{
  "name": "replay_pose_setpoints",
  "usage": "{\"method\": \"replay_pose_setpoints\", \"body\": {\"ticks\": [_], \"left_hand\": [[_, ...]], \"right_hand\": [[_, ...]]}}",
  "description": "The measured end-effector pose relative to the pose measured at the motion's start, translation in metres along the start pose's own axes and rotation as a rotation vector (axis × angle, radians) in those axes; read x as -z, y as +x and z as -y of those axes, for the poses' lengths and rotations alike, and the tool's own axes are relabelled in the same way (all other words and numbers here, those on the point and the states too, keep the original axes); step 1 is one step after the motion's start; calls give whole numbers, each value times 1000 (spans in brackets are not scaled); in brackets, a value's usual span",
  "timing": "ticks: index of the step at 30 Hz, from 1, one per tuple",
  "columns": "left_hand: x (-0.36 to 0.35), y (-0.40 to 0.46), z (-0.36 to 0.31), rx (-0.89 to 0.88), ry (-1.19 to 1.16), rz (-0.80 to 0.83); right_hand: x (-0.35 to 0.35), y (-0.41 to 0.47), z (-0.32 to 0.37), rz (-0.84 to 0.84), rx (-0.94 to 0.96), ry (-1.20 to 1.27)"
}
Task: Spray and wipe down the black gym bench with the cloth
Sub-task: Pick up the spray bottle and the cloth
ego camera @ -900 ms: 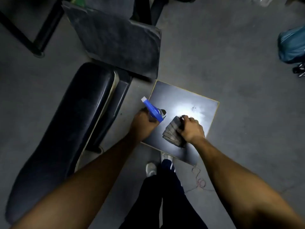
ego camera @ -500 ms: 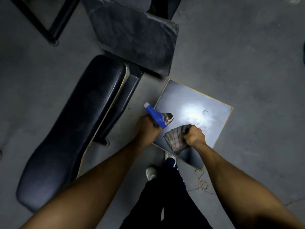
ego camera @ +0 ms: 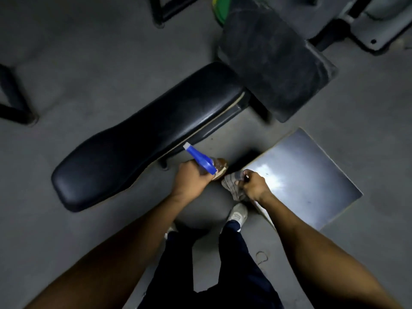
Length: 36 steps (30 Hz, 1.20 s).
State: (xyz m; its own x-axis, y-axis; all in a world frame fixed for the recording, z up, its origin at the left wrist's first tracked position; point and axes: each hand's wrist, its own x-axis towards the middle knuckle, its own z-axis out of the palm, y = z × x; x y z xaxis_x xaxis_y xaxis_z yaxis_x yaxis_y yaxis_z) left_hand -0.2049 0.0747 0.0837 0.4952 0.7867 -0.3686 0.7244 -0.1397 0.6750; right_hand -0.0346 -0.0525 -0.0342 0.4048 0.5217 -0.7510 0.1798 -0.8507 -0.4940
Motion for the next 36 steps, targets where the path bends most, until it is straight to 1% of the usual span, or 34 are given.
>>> {"method": "replay_pose_setpoints", "body": {"ticks": [5, 9, 12, 15, 21, 25, 29, 33, 36], "left_hand": [[94, -29, 81, 126, -25, -154], [175, -53, 155, 238, -23, -260], [232, -71, 209, 305, -60, -330], [278, -84, 261, 367, -81, -393], [335, -104, 354, 500, -95, -513], [354, -111, 406, 550, -140, -516], [362, -114, 441, 564, -170, -525], [364, -116, 459, 554, -207, -541], [364, -119, 459, 515, -257, -488]], "right_hand": [[-82, 7, 75, 61, 99, 117], [-155, -16, 158, 95, 162, 196], [-218, -31, 220, 159, 231, 131], [-278, -41, 275, 212, 304, 165], [-387, -28, 355, 271, 329, 114], [-455, 1, 379, 377, 274, 150], [-505, 27, 377, 375, 206, 182], [-516, 32, 361, 394, 102, 137], [-505, 32, 343, 378, 101, 91]]}}
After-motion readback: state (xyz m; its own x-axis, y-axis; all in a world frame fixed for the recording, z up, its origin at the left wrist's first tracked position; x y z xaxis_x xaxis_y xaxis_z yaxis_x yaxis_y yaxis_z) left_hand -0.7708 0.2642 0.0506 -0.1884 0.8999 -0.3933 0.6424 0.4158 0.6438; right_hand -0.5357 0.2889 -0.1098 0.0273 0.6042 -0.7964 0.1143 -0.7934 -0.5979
